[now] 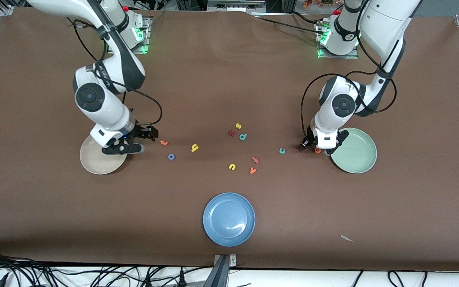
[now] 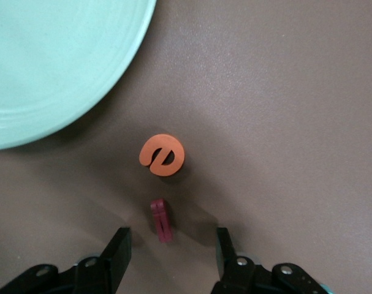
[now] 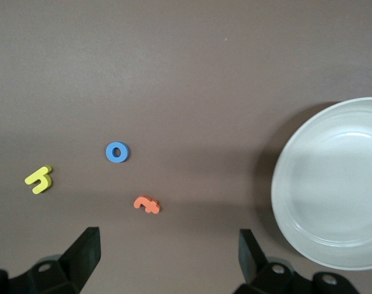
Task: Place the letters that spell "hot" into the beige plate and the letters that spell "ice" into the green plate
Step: 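Grasp the maroon letter with the left gripper while the right gripper grasps the orange letter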
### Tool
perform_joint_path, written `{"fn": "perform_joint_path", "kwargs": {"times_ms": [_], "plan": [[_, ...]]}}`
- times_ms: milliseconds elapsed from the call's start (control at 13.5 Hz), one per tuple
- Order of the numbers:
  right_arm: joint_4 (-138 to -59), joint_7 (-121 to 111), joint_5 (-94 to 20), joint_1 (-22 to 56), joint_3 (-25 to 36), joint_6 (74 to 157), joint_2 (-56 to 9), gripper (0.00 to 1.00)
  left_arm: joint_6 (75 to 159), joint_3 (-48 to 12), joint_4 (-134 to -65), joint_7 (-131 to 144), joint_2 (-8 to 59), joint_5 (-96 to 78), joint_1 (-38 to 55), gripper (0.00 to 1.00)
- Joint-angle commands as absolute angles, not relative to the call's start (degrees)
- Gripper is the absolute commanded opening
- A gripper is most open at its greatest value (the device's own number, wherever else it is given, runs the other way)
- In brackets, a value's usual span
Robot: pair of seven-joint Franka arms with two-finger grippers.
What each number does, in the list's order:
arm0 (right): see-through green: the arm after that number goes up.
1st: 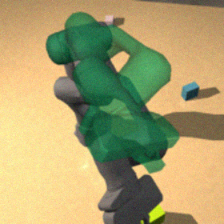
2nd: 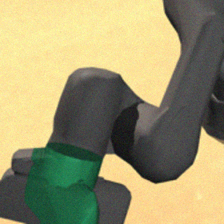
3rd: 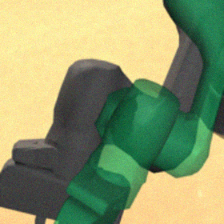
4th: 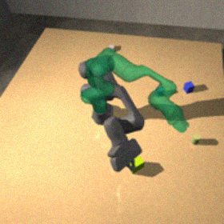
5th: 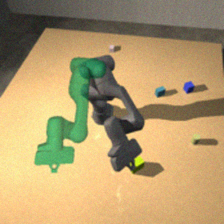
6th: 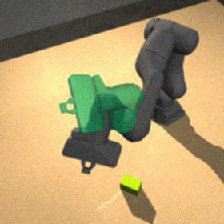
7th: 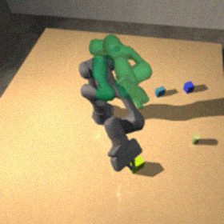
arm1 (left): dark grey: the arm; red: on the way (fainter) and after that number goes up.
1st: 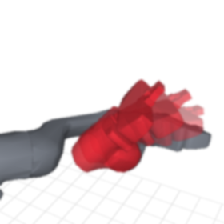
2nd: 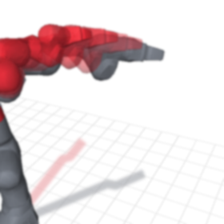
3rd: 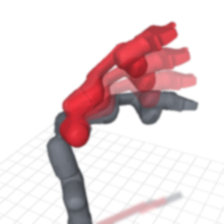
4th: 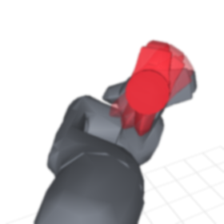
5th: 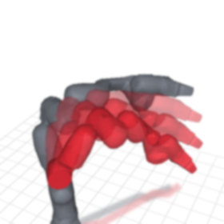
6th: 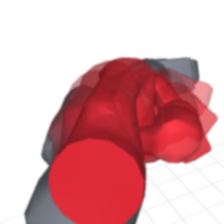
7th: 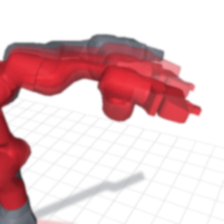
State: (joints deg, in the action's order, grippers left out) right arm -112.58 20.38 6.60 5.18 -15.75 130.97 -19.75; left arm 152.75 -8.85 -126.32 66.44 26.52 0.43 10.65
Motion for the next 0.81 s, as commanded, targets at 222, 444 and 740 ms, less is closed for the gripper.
{"fn": "perform_joint_path", "kwargs": {"times_ms": [222, 444, 740], "plan": [[-113.03, 28.02, 12.73, 7.12, -16.61, 137.28, -25.74, 1.00, 153.37, -8.61, -126.65, 64.87, 26.54, 2.20, 10.02, 0.64], [-113.29, 30.50, 14.15, 7.47, -16.61, 138.78, -27.77, 1.00, 153.37, -8.61, -126.56, 62.94, 26.80, 2.20, 8.88, 0.51], [-116.09, 35.15, 14.24, 8.61, -16.61, 145.80, -30.41, 1.00, 153.37, -8.61, -126.39, 62.49, 27.25, 2.20, 8.70, 0.35]]}}
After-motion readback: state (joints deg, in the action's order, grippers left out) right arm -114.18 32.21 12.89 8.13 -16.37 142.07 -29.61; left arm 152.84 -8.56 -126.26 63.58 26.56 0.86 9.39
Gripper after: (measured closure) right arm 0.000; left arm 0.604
